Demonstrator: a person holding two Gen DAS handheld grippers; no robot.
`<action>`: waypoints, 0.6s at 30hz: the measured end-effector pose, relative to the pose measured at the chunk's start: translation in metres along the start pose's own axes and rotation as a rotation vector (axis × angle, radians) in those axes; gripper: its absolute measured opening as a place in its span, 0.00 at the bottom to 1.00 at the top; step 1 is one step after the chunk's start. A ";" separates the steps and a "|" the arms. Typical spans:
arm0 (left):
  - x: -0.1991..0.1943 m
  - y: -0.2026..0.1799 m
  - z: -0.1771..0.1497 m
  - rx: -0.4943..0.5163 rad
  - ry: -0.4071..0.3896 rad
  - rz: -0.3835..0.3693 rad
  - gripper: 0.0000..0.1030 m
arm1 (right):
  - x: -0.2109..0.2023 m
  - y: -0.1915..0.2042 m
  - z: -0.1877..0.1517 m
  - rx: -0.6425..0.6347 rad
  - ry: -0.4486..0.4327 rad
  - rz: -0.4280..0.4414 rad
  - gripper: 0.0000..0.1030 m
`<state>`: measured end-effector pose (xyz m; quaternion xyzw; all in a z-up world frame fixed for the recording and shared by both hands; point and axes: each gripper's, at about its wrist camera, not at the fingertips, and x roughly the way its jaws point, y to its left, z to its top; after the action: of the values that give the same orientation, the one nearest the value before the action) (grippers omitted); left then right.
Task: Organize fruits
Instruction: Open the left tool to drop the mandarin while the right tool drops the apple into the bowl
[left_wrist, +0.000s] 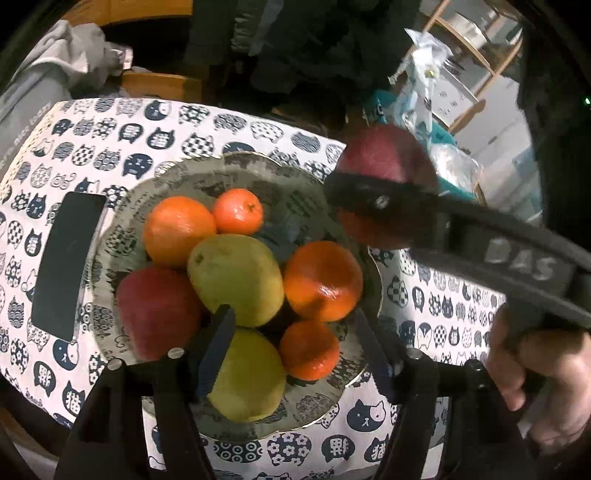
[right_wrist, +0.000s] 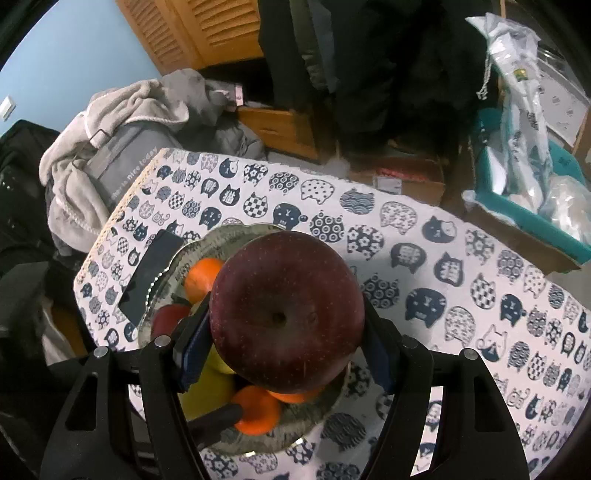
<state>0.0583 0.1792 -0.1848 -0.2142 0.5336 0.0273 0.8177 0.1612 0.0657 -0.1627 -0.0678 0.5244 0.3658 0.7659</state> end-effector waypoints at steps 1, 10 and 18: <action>-0.002 0.001 0.001 -0.001 -0.006 0.010 0.68 | 0.005 0.000 0.001 0.003 0.006 0.003 0.69; -0.010 0.020 0.008 -0.017 -0.071 0.109 0.68 | 0.037 -0.003 0.004 0.015 0.062 0.018 0.69; -0.014 0.032 0.013 -0.050 -0.106 0.148 0.68 | 0.049 -0.002 0.007 0.009 0.086 0.040 0.71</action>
<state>0.0545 0.2157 -0.1784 -0.1928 0.5032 0.1125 0.8348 0.1768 0.0922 -0.2019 -0.0695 0.5598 0.3755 0.7354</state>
